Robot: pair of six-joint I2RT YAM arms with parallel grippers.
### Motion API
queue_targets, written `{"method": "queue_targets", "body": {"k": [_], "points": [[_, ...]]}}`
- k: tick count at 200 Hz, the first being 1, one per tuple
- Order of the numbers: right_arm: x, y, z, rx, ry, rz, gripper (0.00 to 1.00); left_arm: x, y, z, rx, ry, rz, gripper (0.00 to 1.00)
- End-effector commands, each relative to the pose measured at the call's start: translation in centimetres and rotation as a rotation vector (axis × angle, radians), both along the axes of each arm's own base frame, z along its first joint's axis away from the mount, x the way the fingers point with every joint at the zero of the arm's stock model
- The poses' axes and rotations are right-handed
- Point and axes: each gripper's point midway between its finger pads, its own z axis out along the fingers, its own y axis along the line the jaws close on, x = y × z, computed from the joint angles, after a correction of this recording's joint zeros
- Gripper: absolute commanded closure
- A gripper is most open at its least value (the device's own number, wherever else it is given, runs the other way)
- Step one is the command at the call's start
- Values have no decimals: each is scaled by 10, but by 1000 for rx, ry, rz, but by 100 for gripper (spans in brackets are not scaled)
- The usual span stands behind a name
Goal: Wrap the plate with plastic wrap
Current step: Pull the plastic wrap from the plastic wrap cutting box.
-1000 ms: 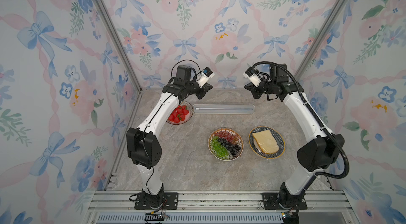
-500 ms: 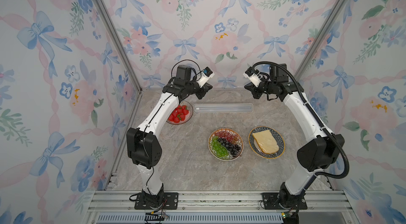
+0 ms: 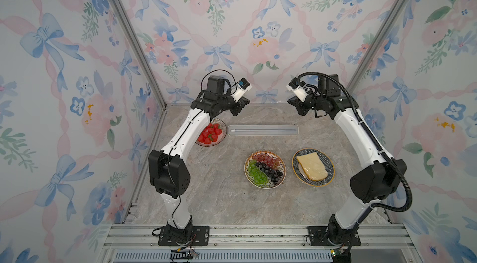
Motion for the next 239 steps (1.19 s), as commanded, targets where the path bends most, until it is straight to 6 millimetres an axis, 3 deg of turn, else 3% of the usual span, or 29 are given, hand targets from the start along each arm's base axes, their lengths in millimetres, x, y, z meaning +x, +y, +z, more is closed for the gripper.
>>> {"method": "queue_targets", "body": {"k": [1,81,115,119,139,239], "points": [[-6,-5,43,8,-109,-23,100,-5,-1,39,-39,-88,-8,100],[-13,-10,68,1,-180,-53,100,-10,-3,59,-62,-118,-8,100],[-12,-10,69,-3,-185,-58,100,-12,-3,70,-71,-138,-5,100],[-19,-12,81,3,-210,-61,100,-13,-3,71,-72,-140,-5,100],[-23,-13,89,5,-231,-66,100,-14,-3,80,-84,-149,3,100],[-32,-12,113,19,-285,-68,100,-20,-2,112,-115,-202,27,100]]}}
